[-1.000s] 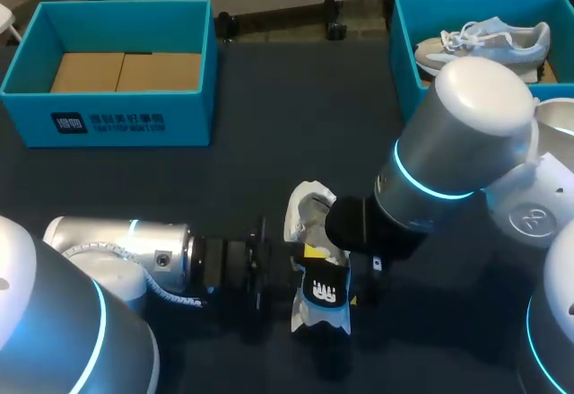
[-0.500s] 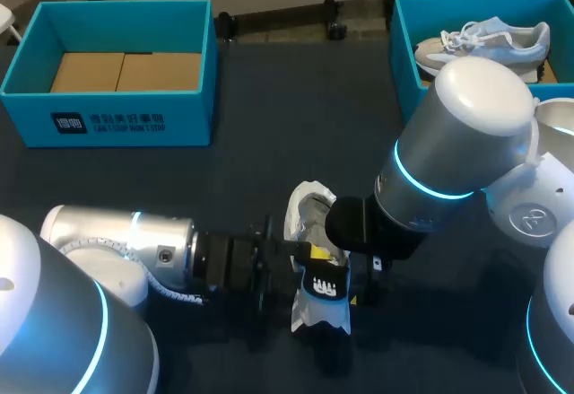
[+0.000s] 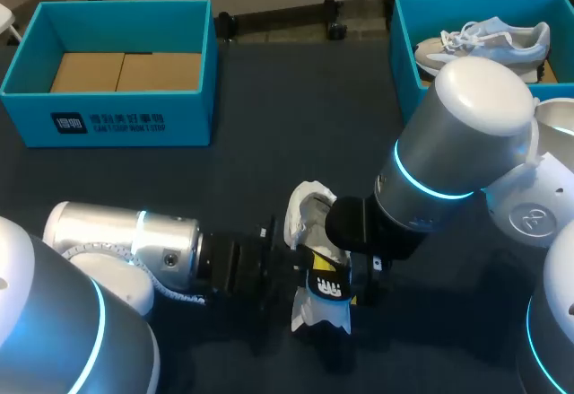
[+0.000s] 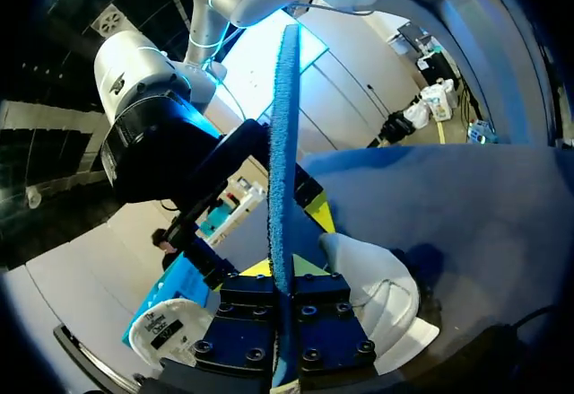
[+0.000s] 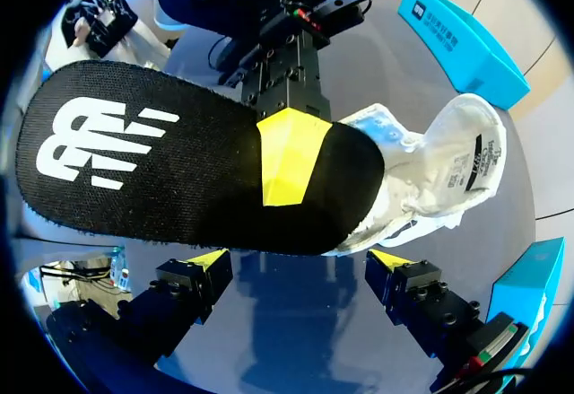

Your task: Take the shoe out of the shoebox, open the shoe tongue, remove and reinsert the insole, then place the shoe into the shoebox

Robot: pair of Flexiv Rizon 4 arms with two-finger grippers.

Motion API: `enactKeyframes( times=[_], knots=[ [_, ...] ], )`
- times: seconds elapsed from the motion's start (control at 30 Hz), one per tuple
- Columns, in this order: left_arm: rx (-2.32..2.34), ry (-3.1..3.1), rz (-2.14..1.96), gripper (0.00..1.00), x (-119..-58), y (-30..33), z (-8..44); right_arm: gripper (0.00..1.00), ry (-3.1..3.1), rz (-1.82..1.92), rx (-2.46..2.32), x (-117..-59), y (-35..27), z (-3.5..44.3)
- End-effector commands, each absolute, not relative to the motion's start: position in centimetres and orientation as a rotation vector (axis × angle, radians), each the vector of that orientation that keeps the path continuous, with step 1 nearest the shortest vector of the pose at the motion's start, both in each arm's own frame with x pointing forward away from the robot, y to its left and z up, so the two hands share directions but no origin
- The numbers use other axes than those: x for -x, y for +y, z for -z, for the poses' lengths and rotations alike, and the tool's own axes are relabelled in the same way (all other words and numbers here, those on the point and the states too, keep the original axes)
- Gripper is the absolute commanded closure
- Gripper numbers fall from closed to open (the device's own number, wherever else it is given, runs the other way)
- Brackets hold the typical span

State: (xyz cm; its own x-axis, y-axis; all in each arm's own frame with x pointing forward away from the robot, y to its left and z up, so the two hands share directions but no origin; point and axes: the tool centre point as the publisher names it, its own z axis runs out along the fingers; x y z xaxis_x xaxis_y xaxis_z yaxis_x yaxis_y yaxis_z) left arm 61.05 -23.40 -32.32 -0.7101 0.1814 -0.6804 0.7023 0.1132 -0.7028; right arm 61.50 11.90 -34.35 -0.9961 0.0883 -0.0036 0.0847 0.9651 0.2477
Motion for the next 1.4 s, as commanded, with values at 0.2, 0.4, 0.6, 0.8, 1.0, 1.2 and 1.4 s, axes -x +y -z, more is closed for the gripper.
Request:
enactKeyframes(
  times=[0.2,0.4,0.6,0.8,1.0,1.2,1.4],
  knots=[
    [-0.858,1.957,1.545,1.0,-62.6,-23.7,33.9,0.0,3.097,-0.39,-0.139,-61.4,12.0,34.5],
    [-0.832,1.965,1.478,1.0,-63.5,-23.8,34.2,0.0,3.097,-0.39,-0.139,-61.4,12.0,34.5],
    [-0.798,2.006,1.457,1.0,-63.9,-23.8,34.7,0.0,3.097,-0.39,-0.139,-61.4,12.0,34.5],
    [-0.767,2.018,1.525,0.88,-63.2,-23.2,33.9,0.0,3.097,-0.39,-0.139,-61.4,12.0,34.5],
    [-0.753,1.992,1.558,0.71,-62.2,-22.8,32.5,0.0,3.097,-0.39,-0.139,-61.4,12.0,34.5],
    [-0.763,1.949,1.568,0.75,-61.2,-23.0,31.5,0.0,3.097,-0.39,-0.139,-61.4,12.0,34.5],
    [-0.761,1.933,1.541,0.76,-60.9,-23.3,32.0,0.0,3.097,-0.39,-0.139,-61.4,12.0,34.5]
  ],
)
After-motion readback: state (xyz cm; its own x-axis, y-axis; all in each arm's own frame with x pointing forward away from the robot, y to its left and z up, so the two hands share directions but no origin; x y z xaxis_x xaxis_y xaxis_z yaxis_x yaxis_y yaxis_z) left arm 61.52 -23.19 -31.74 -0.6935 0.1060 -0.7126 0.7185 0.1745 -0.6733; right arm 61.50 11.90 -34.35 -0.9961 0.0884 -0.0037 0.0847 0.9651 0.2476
